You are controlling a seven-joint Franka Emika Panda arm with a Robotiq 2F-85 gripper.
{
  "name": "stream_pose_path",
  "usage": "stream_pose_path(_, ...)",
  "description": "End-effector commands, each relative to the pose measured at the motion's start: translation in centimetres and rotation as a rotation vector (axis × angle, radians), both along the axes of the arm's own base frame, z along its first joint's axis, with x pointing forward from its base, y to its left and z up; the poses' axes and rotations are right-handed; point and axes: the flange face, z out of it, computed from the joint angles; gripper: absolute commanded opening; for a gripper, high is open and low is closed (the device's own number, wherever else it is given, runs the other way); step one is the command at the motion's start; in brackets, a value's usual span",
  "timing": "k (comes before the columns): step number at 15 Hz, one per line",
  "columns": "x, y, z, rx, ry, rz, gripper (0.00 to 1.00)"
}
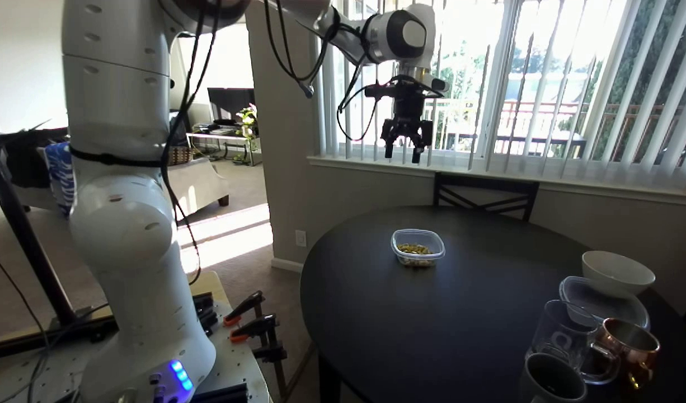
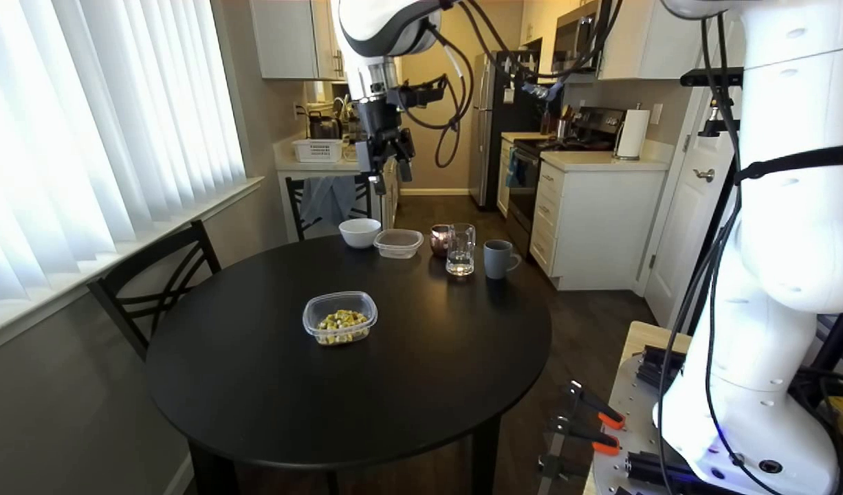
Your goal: Lift the lunch box and pour the sweets on the table
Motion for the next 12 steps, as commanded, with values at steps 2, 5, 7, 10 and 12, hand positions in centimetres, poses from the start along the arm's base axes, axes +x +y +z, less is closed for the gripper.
stream_pose_path(2, 3.6, 1.7, -6.8, 0.083, 0.096, -0.211, 1.0)
stream_pose_path(5, 5.4, 2.6, -11.1, 0.217, 0.165, -0.293, 1.0)
stream_pose_path(7, 6.5, 3.0, -13.9, 0.243, 0.212, -0.352, 1.0)
stream_pose_path(10, 7.6, 2.9, -17.6, 0.203, 0.258, -0.411, 1.0)
stream_pose_path(12, 8.0, 1.7, -18.5, 0.104, 0.261, -0.492, 1.0)
